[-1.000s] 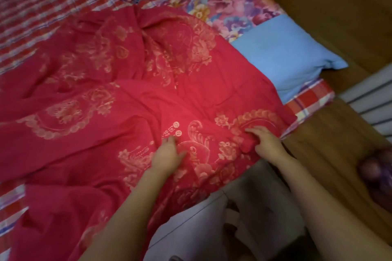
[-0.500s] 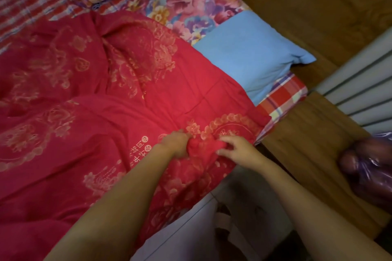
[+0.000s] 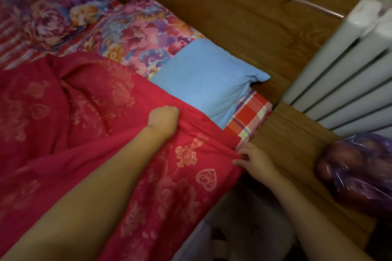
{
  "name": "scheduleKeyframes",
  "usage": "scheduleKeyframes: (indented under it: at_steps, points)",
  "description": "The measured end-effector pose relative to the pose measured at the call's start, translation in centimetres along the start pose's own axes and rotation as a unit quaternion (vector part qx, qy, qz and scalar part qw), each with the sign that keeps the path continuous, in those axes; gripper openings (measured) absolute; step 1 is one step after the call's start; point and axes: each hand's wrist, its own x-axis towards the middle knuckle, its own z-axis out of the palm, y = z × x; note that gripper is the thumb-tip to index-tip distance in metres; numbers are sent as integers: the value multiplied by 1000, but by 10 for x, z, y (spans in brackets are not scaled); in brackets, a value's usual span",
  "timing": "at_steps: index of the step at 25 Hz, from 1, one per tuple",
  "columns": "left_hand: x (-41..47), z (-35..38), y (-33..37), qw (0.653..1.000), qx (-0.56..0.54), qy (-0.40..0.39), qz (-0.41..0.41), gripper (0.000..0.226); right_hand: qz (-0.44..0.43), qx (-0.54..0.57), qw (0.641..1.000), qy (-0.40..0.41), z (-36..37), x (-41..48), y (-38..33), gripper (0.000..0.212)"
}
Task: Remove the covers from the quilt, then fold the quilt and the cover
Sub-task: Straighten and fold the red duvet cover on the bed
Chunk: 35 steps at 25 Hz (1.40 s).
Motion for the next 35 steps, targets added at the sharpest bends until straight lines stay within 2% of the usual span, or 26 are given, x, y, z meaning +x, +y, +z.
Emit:
scheduleKeyframes:
  at_steps: [1,5,8,10,12,15,18,22,25,27,29,30,33,35]
  points:
    - [9,-1,7,1000,-9,1,18,23,0,-12,1000,13,-2,5,1,22]
    - [29,10,18,983,-40,37,177,32,-36,-102,993,-49,2,30,0,20]
    - [32,7,19,969,-24,14,247,43,-49,-78,992,-83,4,47,-9,18]
    - [26,0,20,968,35,-29,245,47,-36,-48,992,-107,4,51,-18,20]
    - [19,-1,18,967,62,-35,245,40,-36,-27,992,-120,3,53,-21,17]
    - [16,0,2,972,29,-1,234,33,-32,33,994,-97,0,52,-6,21]
    - [20,-6,-10,980,-15,21,196,44,-23,120,990,-64,-1,46,8,23]
    - [29,-11,-6,983,-57,65,162,48,-32,74,991,-107,4,39,15,23]
    - [35,-8,-9,986,-67,90,121,34,6,164,986,-31,12,34,22,23]
    - [39,-6,-12,988,-71,94,99,27,53,292,954,39,17,33,22,15]
    - [44,-5,-12,989,-61,77,111,28,135,393,908,60,21,33,18,10]
    - [46,-4,-12,989,-52,65,126,29,163,400,899,64,22,33,16,14]
    - [50,-6,-12,983,-72,19,170,34,190,375,905,64,26,34,14,30]
    - [50,-12,-13,981,-83,-31,171,38,192,366,910,41,27,35,11,24]
